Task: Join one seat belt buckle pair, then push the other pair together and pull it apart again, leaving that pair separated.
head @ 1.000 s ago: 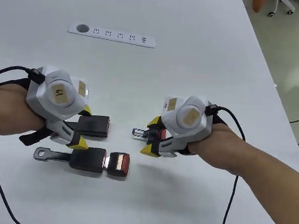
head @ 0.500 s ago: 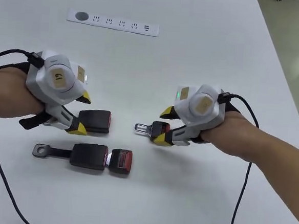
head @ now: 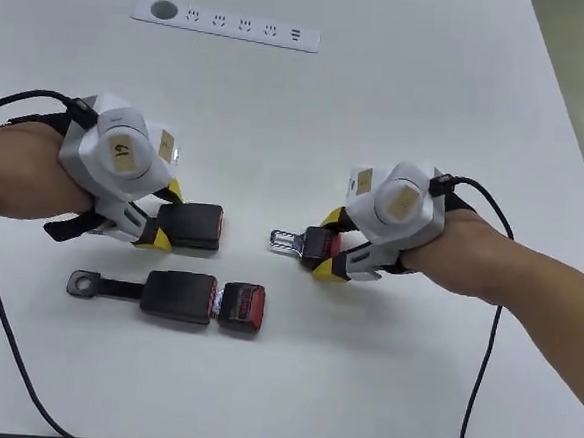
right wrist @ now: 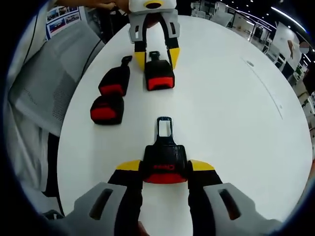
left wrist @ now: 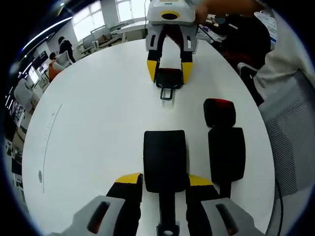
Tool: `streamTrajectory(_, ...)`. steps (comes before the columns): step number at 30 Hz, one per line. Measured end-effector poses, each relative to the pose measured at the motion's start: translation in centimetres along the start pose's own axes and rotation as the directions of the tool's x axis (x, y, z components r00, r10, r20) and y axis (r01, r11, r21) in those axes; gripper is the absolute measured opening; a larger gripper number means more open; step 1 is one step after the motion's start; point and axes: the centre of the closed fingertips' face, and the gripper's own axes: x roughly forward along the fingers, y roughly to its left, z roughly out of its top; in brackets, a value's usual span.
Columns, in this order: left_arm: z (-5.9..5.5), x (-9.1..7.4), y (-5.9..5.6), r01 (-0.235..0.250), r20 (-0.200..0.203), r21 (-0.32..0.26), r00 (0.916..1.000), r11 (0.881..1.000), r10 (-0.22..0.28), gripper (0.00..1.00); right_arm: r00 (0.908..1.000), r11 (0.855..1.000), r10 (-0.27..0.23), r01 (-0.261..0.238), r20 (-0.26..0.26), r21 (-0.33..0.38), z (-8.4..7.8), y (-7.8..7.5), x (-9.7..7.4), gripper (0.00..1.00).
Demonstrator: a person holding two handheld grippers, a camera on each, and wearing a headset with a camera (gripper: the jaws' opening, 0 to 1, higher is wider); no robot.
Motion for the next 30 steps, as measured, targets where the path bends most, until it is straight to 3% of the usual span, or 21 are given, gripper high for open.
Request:
streamTrajectory(5, 0.1, 0.0, 0.0, 0.005, 0.010, -0.016, 0.9999, 1.000, -0.005, 0.33, 1.0000, 1.000, 0.004, -0.004, 0.006, -0.004, -0.1, 0.0, 0.1, 0.34)
streamTrajectory(16, -0.1, 0.1, 0.2, 0.012, -0.016, 0.016, 0.9998, 1.000, -0.012, 0.33, 1.0000, 1.000, -0.001, 0.001, 0.000, -0.004, -0.1, -0.1, 0.1, 0.34)
streamTrajectory(30, -0.2, 0.1, 0.2, 0.013, -0.023, 0.007, 0.9997, 1.000, -0.013, 0.32, 0.9996, 1.000, 0.013, -0.012, 0.026, -0.016, 2.6, 0.6, 1.6, 0.33)
